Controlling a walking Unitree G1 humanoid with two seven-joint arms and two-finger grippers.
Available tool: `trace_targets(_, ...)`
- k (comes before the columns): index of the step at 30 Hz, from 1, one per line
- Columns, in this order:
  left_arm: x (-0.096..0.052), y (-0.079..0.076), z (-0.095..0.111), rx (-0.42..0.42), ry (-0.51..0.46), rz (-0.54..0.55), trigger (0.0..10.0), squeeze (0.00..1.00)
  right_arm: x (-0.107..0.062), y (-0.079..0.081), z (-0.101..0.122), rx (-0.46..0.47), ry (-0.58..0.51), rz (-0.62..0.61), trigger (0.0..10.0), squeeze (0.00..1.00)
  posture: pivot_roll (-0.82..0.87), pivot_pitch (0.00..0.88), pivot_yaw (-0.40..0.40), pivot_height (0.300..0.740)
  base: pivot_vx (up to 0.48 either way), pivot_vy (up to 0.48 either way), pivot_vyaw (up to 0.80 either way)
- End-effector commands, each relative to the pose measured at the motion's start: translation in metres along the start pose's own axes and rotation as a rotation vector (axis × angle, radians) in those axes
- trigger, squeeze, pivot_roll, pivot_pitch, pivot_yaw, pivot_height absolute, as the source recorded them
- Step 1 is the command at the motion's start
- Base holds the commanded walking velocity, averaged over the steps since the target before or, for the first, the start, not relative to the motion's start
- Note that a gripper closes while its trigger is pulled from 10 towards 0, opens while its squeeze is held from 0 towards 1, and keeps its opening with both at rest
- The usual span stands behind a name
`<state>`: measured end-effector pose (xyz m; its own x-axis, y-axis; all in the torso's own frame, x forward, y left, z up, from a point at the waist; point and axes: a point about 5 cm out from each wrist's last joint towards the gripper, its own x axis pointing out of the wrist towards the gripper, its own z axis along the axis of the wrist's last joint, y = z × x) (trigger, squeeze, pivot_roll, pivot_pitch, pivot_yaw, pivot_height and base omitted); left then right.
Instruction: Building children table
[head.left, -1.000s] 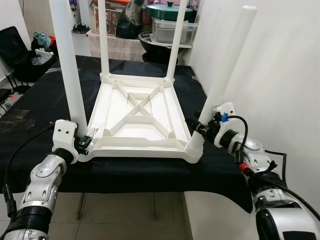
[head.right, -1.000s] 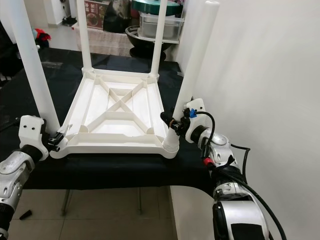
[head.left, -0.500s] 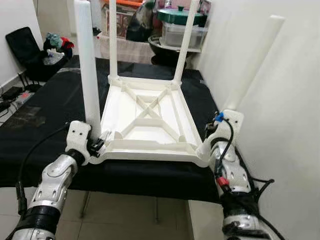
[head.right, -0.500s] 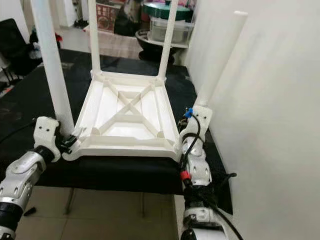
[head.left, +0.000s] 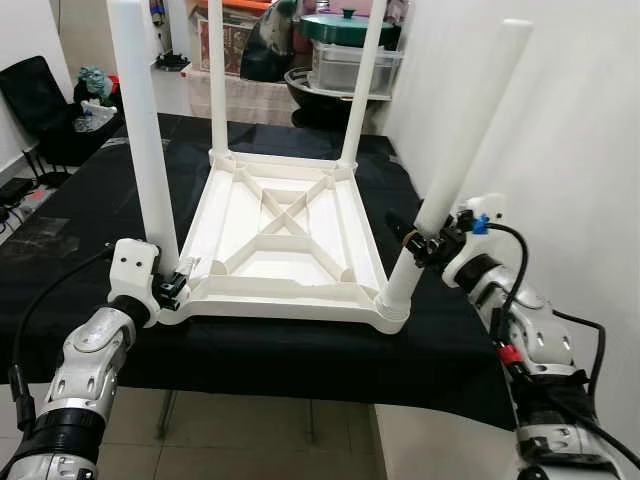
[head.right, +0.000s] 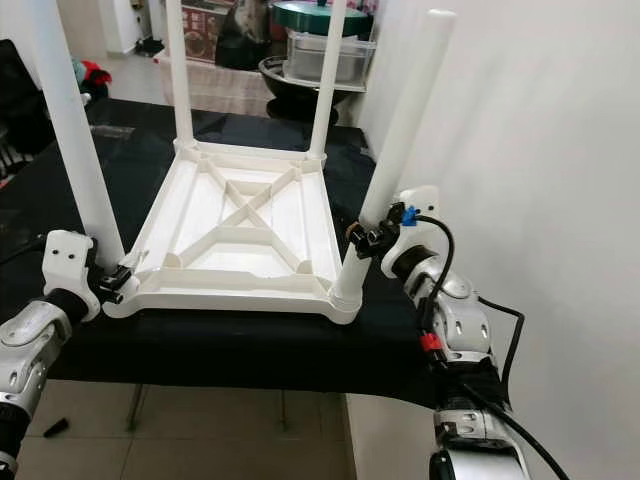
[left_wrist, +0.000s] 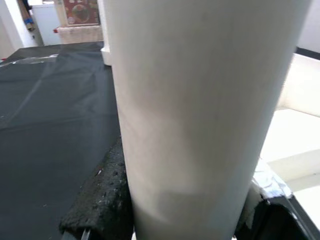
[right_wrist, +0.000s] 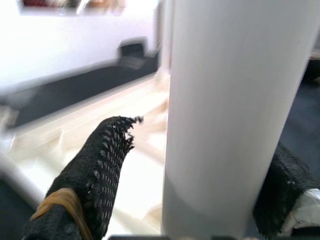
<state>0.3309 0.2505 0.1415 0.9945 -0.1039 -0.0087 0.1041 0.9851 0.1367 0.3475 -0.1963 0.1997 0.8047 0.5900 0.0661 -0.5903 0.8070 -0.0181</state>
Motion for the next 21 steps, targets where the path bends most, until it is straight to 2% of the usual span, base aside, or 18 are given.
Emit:
trace_targets(1,-0.003,0.009,-0.008,0.007,0.045,0.044,10.0,0.00,-0.001,0.000,-0.011,-0.027,0.072,0.050,10.0,0.00,0.09,0.000,-0.130,0.740,0.000,0.000,0.00)
trace_targets(3,-0.003,0.008,-0.008,0.008,0.044,0.044,10.0,0.00,0.003,-0.008,-0.016,-0.031,0.091,-0.029,10.0,0.00,0.09,0.000,-0.130,0.740,0.000,0.000,0.00)
trace_targets(4,-0.003,0.008,-0.008,0.008,0.044,0.044,10.0,0.00,0.003,-0.008,-0.016,-0.031,0.091,-0.029,10.0,0.00,0.09,0.000,-0.130,0.740,0.000,0.000,0.00)
trace_targets(5,-0.003,0.008,-0.008,0.009,0.043,0.044,10.0,0.00,0.007,-0.016,-0.021,-0.049,0.108,-0.133,4.2,0.00,0.10,0.000,-0.131,0.740,0.000,0.000,0.00)
trace_targets(7,-0.003,0.008,-0.008,0.009,0.043,0.044,10.0,0.00,0.007,-0.018,-0.022,-0.055,0.112,-0.154,4.2,0.00,0.10,0.000,-0.131,0.740,0.000,0.000,0.00)
trace_targets(8,-0.003,0.008,-0.008,0.009,0.042,0.044,10.0,0.00,0.007,-0.025,-0.026,-0.063,0.148,-0.243,0.0,0.00,0.10,0.000,-0.130,0.740,0.000,0.000,0.00)
trace_targets(9,-0.003,0.008,-0.007,0.010,0.042,0.044,10.0,0.00,0.005,-0.034,-0.031,-0.037,0.176,-0.373,0.0,0.00,0.10,0.000,-0.127,0.740,0.000,0.000,0.00)
trace_targets(10,-0.003,0.008,-0.007,0.010,0.042,0.044,10.0,0.00,0.005,-0.034,-0.031,-0.037,0.176,-0.373,0.0,0.00,0.10,0.000,-0.127,0.740,0.000,0.000,0.00)
trace_targets(12,-0.002,0.009,-0.007,0.012,0.042,0.044,10.0,0.00,-0.003,-0.049,-0.037,-0.012,0.221,-0.626,0.0,0.00,0.10,0.000,-0.128,0.740,0.000,0.000,0.00)
trace_targets(13,-0.002,0.009,-0.006,0.012,0.041,0.046,10.0,0.00,-0.014,-0.058,-0.038,0.030,0.210,-0.831,0.0,0.00,0.10,0.000,-0.128,0.740,0.000,0.000,0.00)
trace_targets(14,-0.002,0.009,-0.006,0.012,0.041,0.046,10.0,0.00,-0.014,-0.058,-0.038,0.030,0.210,-0.831,0.0,0.00,0.10,0.000,-0.128,0.740,0.000,0.000,0.00)
trace_targets(16,-0.002,0.010,-0.006,0.014,0.041,0.048,10.0,0.00,-0.034,-0.065,-0.044,0.117,0.183,-1.117,0.0,0.00,0.10,0.000,-0.128,0.740,0.000,0.000,0.00)
trace_targets(17,-0.002,0.010,-0.006,0.014,0.041,0.048,10.0,0.00,-0.034,-0.065,-0.044,0.117,0.183,-1.117,0.0,0.00,0.10,0.000,-0.128,0.740,0.000,0.000,0.00)
trace_targets(18,-0.002,0.010,-0.006,0.013,0.041,0.050,10.0,0.00,-0.043,-0.057,-0.050,0.173,0.158,-1.242,0.0,0.00,0.10,0.000,-0.128,0.740,0.000,0.000,0.00)
trace_targets(19,-0.002,0.010,-0.006,0.013,0.041,0.050,10.0,0.00,-0.043,-0.057,-0.050,0.173,0.158,-1.242,0.0,0.00,0.10,0.000,-0.128,0.740,0.000,0.000,0.00)
trace_targets(20,-0.003,0.011,-0.006,0.013,0.041,0.052,10.0,0.00,-0.049,-0.052,-0.054,0.206,0.142,-1.318,0.0,0.00,0.10,0.000,-0.128,0.740,0.000,0.000,0.00)
trace_targets(21,-0.003,0.010,-0.007,0.013,0.044,0.053,10.0,0.00,-0.046,-0.034,-0.059,0.259,0.142,-1.350,0.0,0.00,0.09,0.000,-0.120,0.740,0.000,0.000,0.00)
